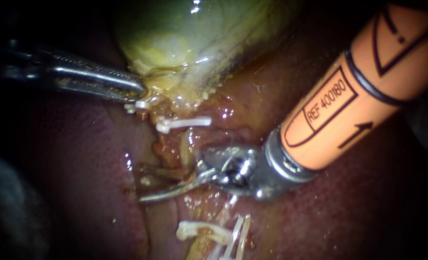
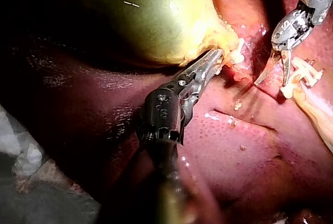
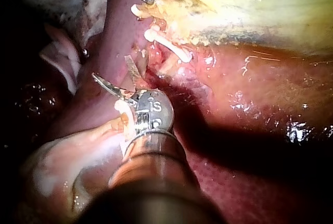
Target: Go back from the cut right tube
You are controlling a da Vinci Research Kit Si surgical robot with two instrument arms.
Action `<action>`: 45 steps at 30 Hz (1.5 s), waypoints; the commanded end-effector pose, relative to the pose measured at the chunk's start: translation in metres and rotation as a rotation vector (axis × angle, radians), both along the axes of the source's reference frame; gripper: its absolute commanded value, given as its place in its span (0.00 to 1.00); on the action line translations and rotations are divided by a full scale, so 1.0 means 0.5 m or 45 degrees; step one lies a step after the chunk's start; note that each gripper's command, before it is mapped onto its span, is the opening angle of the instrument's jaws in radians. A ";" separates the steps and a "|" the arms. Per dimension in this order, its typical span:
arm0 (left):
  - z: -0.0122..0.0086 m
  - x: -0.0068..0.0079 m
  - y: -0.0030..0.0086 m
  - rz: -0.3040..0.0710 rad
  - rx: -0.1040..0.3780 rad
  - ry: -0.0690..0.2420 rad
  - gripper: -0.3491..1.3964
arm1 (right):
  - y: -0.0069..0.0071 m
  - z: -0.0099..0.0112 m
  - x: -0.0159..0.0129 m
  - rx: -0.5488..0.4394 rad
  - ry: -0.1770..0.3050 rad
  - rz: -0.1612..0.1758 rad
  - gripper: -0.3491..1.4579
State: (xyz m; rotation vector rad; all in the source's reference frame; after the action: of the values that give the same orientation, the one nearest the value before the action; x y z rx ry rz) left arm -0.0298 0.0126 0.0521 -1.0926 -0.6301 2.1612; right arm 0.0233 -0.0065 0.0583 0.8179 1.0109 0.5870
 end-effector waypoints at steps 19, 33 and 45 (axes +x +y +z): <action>0.0001 0.0003 0.0003 -0.003 -0.002 0.002 0.00 | 0.0088 -0.0048 -0.0251 -0.731 -0.327 -0.034 0.99; 0.0020 -0.0005 -0.0003 -0.006 -0.009 0.006 0.00 | 0.0111 -0.0057 -0.0310 -0.797 -0.295 -0.115 0.99; 0.0093 -0.0059 -0.0020 -0.003 -0.021 0.008 0.00 | 0.0114 -0.0053 -0.0310 -0.803 -0.279 -0.129 0.99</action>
State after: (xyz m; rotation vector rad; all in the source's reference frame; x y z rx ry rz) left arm -0.0328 0.0115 0.0570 -1.0951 -0.6084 2.1708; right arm 0.0078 -0.0008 0.0556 0.2376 0.8732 0.2359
